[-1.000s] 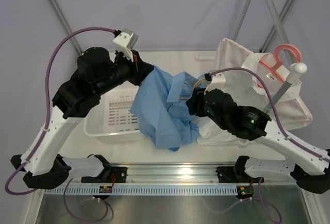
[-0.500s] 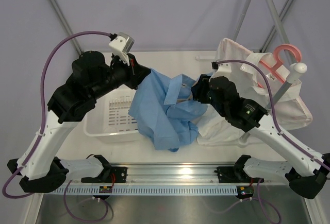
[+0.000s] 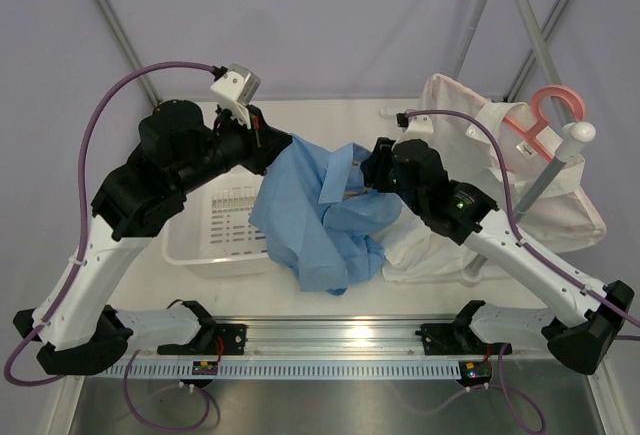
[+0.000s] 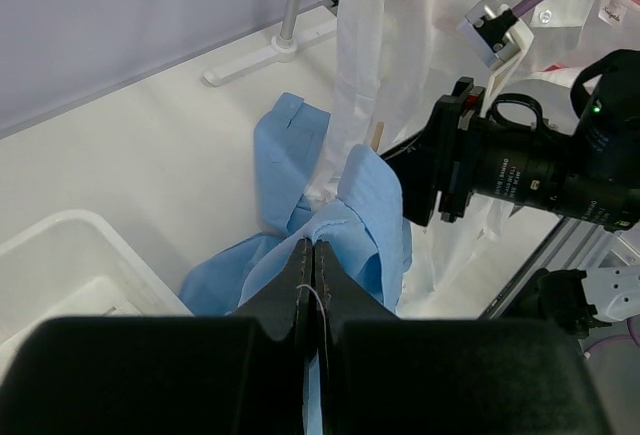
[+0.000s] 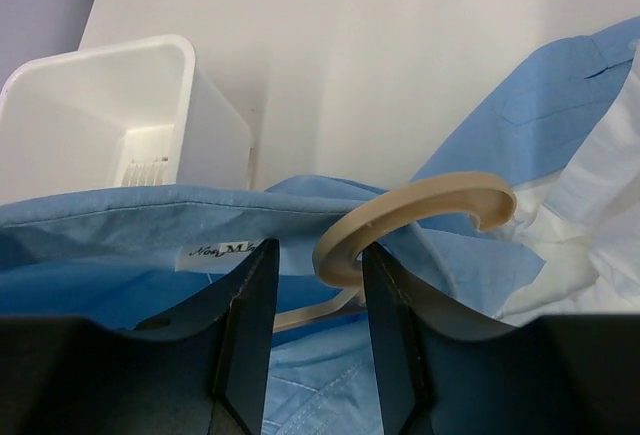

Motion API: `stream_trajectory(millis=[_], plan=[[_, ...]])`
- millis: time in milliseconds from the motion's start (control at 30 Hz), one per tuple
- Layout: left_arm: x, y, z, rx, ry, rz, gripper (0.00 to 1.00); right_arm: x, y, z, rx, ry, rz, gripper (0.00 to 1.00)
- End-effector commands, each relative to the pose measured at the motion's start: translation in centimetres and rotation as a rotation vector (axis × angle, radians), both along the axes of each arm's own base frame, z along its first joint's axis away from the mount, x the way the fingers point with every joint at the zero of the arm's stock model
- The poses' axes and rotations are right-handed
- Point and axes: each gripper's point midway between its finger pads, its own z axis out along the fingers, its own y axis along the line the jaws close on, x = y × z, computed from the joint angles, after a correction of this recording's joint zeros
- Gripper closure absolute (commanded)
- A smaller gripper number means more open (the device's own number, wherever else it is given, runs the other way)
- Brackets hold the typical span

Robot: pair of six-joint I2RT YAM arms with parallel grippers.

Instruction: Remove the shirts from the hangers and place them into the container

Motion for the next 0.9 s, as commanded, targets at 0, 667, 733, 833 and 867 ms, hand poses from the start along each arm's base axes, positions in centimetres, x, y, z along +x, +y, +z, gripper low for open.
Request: stream_trajectory(millis=[0, 667, 733, 833, 867], plan=[[-0.9, 0.6, 3.0, -0.062, -0.084, -0.017, 1.0, 1.5, 0.5, -0.1, 0.013, -0.031, -0.007, 0.55], [-0.2, 2.7, -2.3, 0.038, -0.02, 0.089, 0.95, 2.4, -1.4, 6.2, -0.07, -0.134, -0.043, 1.0], [-0.3, 2.7, -3.3, 0.052, -0.006, 0.088, 0.91, 2.4, -2.1, 8.4, -0.108, -0.147, -0.06, 1.0], [-0.9, 2.9, -3.4, 0.048, -0.005, 0.075, 0.92, 2.9, -3.4, 11.2, -0.195, -0.177, -0.093, 1.0], [-1.0, 2.9, -3.3, 0.053, -0.011, 0.07, 0.94, 3.1, -3.7, 11.9, -0.229, -0.187, -0.098, 1.0]])
